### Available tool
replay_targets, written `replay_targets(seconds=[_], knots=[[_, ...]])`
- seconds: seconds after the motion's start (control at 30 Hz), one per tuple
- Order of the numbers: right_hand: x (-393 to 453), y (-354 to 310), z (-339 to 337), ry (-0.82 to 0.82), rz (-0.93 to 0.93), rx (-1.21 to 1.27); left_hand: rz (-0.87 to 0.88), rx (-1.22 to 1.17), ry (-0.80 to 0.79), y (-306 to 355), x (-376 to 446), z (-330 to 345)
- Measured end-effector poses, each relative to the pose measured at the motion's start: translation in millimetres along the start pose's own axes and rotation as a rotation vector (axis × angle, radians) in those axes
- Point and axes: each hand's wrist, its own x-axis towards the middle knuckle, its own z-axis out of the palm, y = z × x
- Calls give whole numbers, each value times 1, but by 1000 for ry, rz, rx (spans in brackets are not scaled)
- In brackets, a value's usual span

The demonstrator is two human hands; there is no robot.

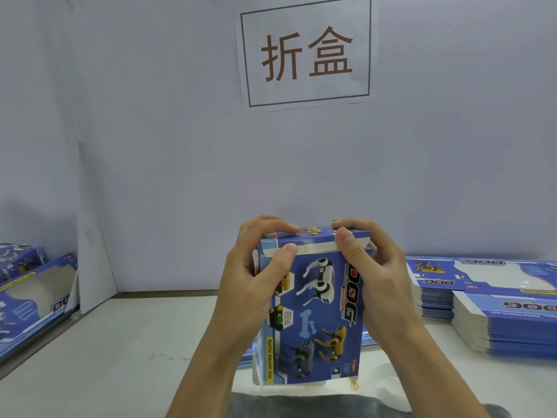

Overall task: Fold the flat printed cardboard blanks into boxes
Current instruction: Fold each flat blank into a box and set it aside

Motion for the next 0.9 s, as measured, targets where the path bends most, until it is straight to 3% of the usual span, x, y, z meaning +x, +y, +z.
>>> replay_targets(seconds=[0.4,0.57,0.73,0.9], knots=[[0,6,-3,-39,93,107,-56,-99,0,-7,1,-10],[1,7,-5,-46,87,105,-66,-18,-72,-4,-2,-12],[-1,6,-6,-168,-17,11,11,82,7,-2,0,-8],[3,11,-8,-126,34,48,24,61,30,-4,-1,-11]])
